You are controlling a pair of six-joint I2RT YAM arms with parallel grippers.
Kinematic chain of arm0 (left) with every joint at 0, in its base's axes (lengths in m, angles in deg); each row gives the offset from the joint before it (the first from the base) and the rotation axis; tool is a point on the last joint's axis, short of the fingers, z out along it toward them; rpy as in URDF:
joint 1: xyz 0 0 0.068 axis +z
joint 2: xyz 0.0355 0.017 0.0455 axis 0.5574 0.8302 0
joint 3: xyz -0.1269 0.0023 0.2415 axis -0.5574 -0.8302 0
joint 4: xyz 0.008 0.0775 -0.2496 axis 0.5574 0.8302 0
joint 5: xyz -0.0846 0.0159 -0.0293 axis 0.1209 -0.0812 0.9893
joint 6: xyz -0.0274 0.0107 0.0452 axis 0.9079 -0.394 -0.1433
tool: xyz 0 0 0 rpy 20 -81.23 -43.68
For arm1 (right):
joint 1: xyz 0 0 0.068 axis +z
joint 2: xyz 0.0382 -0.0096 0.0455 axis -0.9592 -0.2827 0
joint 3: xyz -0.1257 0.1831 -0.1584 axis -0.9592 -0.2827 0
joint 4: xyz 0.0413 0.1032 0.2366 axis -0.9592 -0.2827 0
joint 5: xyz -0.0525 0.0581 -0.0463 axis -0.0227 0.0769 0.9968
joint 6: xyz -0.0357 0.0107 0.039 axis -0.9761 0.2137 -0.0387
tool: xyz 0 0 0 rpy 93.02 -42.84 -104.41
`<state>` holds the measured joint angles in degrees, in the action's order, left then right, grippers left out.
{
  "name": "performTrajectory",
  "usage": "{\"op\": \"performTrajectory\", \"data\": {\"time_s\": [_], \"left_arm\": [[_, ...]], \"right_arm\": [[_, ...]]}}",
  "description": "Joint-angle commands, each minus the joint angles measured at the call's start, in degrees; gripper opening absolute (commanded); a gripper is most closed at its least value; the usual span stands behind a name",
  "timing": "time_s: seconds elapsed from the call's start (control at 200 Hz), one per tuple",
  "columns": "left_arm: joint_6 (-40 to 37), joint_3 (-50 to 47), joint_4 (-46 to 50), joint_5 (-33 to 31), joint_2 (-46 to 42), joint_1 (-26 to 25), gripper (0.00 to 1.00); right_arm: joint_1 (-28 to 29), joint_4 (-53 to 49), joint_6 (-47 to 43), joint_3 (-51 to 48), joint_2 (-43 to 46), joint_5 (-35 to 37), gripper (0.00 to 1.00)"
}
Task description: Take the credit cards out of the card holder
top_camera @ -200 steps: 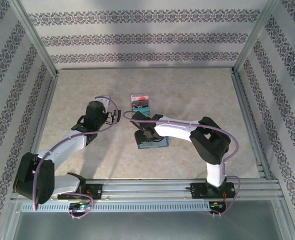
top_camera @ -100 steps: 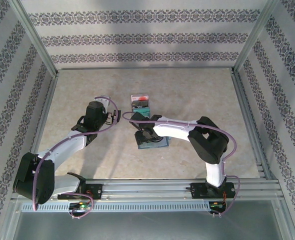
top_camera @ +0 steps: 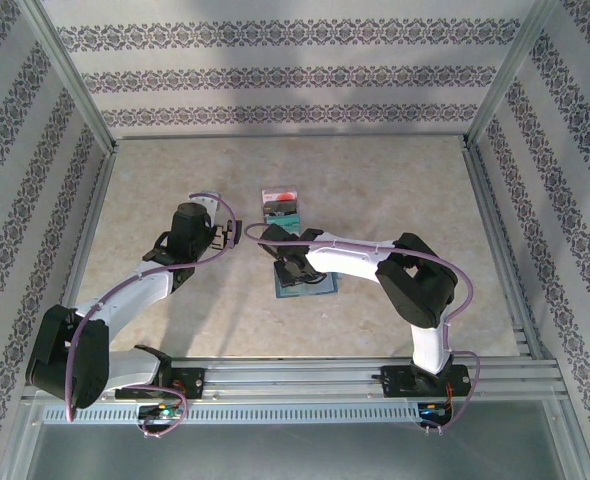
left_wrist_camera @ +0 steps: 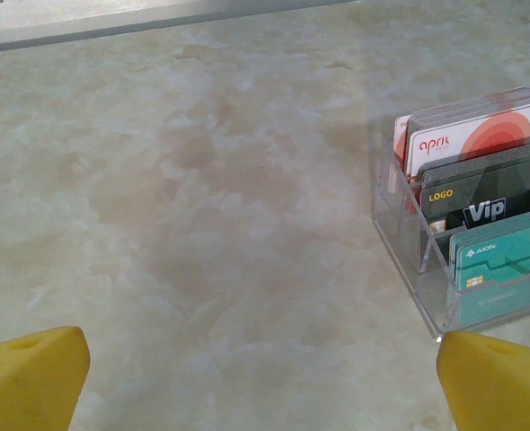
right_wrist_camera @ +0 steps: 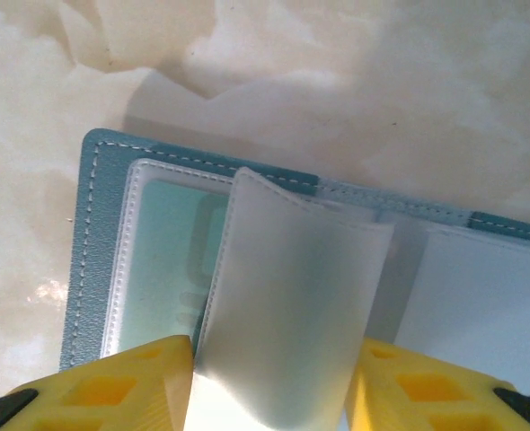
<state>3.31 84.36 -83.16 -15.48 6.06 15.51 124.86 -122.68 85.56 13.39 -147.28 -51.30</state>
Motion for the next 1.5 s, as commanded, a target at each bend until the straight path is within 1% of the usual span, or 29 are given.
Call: {"op": "performTrajectory", "data": {"time_s": [0.0, 0.035, 0.185, 0.315, 0.455, 0.68, 1.249, 1.419, 1.499], "left_arm": [[-0.04, 0.48, -0.17, -0.12, -1.65, -0.35, 0.99], [0.0, 0.48, -0.07, -0.1, -1.79, -0.27, 0.99], [-0.29, 0.57, 0.36, -0.12, -2.36, -0.29, 0.99], [-0.43, 0.74, 0.62, -0.08, -2.51, -0.32, 0.99], [-0.38, 0.98, 0.72, -0.02, -2.43, -0.3, 0.99], [-0.72, 1.66, 1.68, -0.19, -2.36, -0.31, 0.99], [0.0, 1.57, 1.52, 1.49, -2.46, -0.34, 0.99], [-1.43, 1.53, 2.18, 2.87, -3.22, -0.44, 1.0], [-2.56, 1.5, 3.1, 1.94, -3.99, -1.44, 0.99]], "right_arm": [[0.74, -3.34, -0.2, 0.99, 1.0, 4.6, 0.54], [0.74, -4.09, -0.22, 1.31, 0.92, 5.56, 0.56], [0.79, -7.14, -0.09, 2.25, 0.51, 8.94, 0.57], [0.72, -7.4, -0.13, 1.7, 1.78, 10.22, 0.51], [0.57, -7.27, -0.28, 1.04, 3.17, 11.2, 0.47], [-0.83, -7.18, -0.58, -0.03, 3.89, 10.99, 0.44], [-3.91, -4.46, 0.92, -7.64, 9.98, 9.28, 0.41], [-4.22, -4.29, 1.27, -9.43, 11.86, 9.96, 0.41], [-4.51, -4.15, 1.61, -10.66, 13.12, 10.02, 0.4]]}}
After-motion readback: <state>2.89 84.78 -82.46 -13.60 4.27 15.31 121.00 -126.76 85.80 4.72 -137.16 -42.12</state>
